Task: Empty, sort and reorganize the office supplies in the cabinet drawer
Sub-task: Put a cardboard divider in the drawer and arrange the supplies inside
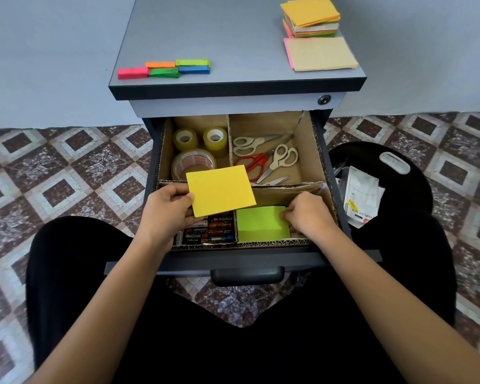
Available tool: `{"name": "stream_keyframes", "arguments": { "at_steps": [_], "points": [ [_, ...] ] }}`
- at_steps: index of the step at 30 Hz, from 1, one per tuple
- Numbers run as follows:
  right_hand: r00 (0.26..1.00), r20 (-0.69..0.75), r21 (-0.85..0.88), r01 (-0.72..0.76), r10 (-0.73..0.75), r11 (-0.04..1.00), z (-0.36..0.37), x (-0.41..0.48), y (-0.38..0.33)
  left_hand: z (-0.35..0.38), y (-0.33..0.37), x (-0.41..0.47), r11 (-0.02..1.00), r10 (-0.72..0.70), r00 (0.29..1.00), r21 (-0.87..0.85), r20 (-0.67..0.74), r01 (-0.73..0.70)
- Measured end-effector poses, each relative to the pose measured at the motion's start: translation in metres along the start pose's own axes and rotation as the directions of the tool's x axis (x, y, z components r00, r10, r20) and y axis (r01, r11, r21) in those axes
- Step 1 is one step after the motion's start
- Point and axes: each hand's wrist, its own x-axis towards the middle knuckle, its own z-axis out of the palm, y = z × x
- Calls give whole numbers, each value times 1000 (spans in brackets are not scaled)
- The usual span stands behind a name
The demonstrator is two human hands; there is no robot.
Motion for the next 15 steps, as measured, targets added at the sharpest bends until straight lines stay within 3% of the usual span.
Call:
{"name": "stream_keyframes", "arguments": {
  "at_steps": [4, 7, 11, 13, 15],
  "points": [
    [999, -6, -50, 52, -53, 997, -6, -7, 1, 3, 4, -2, 1000, -1, 1000, -8, 30, 1],
    [972, -161, -32, 165, -168, 986, -17, -17, 1, 10, 8, -6, 1000, -2, 997, -10, 75, 3],
    [797, -497, -27, 381, -343, 924, -35, -33, 10, 25, 10, -11, 1000, -15, 989, 29, 146, 11],
    [721, -588, -64, 410, -366, 910, -40, -33, 21, 35, 9, -13, 998, -33, 983, 59, 181, 23],
    [756, -567, -62, 357, -327, 932, -43, -26, 33, 45, 7, -15, 995, -55, 978, 99, 203, 35]
  ]
}}
